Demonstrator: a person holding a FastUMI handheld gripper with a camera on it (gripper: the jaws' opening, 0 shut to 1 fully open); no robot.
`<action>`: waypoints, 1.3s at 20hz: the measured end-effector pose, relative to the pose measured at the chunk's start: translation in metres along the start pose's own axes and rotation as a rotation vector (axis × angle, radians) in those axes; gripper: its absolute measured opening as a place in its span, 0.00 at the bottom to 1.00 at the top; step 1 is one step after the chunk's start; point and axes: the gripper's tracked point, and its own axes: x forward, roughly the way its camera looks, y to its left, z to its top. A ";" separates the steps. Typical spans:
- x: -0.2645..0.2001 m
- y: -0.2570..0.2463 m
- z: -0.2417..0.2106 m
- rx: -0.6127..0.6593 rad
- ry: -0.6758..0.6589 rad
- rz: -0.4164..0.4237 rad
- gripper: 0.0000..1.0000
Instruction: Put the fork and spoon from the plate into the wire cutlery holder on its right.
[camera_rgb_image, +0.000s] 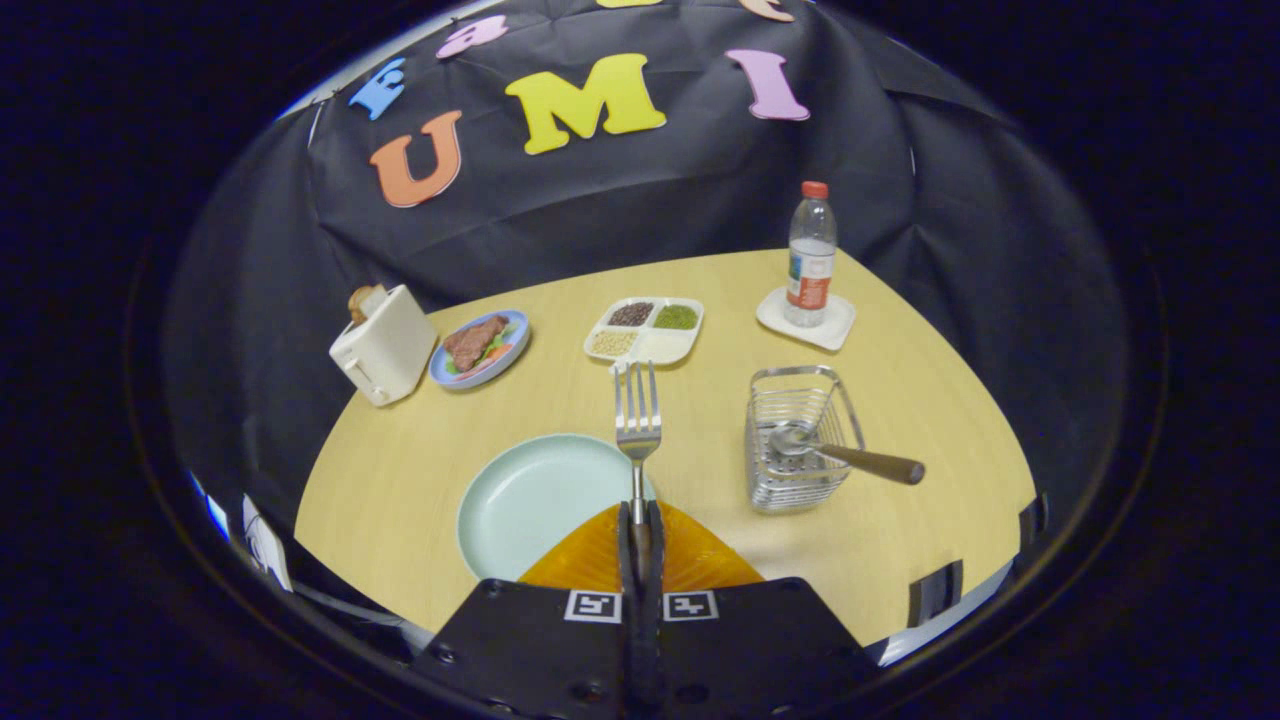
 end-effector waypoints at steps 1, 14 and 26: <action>-0.005 -0.010 0.004 0.009 -0.008 -0.009 0.01; -0.012 -0.076 0.039 0.072 -0.024 -0.127 0.00; 0.014 -0.081 0.023 0.110 0.055 -0.134 0.05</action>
